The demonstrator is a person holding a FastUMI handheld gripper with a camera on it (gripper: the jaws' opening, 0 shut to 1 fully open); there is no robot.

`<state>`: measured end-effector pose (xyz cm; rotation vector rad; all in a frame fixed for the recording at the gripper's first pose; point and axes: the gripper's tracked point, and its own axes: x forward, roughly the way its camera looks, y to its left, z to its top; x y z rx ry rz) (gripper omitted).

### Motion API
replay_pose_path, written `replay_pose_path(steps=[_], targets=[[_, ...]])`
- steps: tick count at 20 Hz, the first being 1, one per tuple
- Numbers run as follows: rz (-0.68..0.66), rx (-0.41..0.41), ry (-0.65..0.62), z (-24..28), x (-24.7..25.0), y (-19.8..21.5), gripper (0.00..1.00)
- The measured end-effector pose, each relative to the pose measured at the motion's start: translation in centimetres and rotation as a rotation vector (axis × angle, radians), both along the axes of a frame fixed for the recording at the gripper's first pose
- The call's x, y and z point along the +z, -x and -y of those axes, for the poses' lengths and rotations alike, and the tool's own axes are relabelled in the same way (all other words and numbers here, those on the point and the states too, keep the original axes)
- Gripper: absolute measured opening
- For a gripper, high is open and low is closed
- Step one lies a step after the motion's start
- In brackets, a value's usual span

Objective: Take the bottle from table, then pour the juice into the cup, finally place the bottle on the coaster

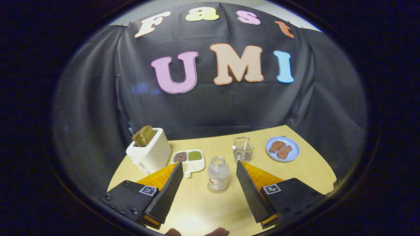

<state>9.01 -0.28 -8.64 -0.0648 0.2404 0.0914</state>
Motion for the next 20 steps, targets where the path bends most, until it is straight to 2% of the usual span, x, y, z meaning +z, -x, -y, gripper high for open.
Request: replay_pose_path(steps=[6, 8, 13, 20], targets=[[0.078, 0.193, 0.015, -0.8, 4.9, 2.9, 0.99], [0.094, 0.226, 0.015, -0.5, 6.1, 3.7, 0.99], [0.112, 0.241, -0.026, 1.0, 8.2, 4.9, 0.98], [0.12, 0.208, -0.026, 3.8, 9.6, 5.8, 0.98]])
